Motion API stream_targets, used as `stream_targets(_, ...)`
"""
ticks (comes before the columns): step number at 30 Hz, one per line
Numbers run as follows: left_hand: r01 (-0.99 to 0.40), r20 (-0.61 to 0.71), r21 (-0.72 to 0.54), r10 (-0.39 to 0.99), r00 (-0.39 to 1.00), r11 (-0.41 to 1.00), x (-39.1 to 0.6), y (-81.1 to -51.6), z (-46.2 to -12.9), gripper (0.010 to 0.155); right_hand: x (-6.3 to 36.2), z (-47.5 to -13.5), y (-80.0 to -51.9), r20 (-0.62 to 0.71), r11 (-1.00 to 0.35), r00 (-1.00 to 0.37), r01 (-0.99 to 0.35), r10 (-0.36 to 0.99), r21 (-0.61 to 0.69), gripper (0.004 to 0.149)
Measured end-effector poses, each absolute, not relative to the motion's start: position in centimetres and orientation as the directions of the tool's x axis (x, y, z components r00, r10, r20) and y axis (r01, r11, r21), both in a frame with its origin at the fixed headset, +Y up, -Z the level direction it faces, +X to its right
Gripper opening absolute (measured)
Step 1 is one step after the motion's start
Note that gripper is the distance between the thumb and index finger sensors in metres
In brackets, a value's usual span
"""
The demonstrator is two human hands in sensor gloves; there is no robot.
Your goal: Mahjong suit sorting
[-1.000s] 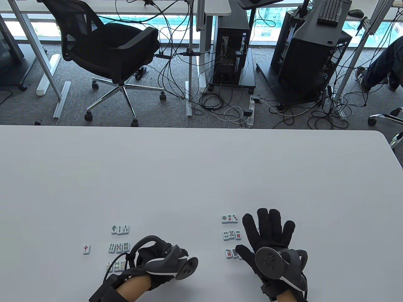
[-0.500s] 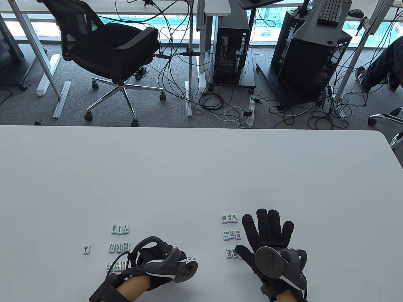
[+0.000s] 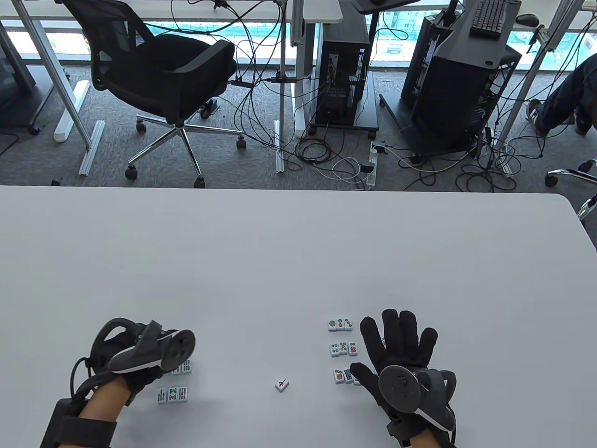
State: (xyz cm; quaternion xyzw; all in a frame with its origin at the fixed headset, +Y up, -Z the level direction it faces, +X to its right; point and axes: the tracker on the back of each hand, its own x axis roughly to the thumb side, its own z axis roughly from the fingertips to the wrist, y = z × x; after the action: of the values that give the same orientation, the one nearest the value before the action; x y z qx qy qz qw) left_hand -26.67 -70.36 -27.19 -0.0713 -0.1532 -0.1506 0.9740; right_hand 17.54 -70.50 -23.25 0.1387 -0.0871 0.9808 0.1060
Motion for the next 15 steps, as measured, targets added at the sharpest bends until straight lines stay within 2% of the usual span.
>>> stream_targets(5,0.295,0.234,-0.176,-0.251,0.939,0.939,-30.1,-73.0,-27.2,0.061,17.5,-23.3,-70.6,0.29,-0.964,-0.94,-0.227,0.181,-0.136,0.08)
stream_targets(15,0.342,0.208,-0.225,-0.298,0.932,0.912,-31.3,-75.6,-27.0,0.06,17.5,-23.3,-70.7,0.283,-0.966,-0.942,-0.226,0.183,-0.126,0.08)
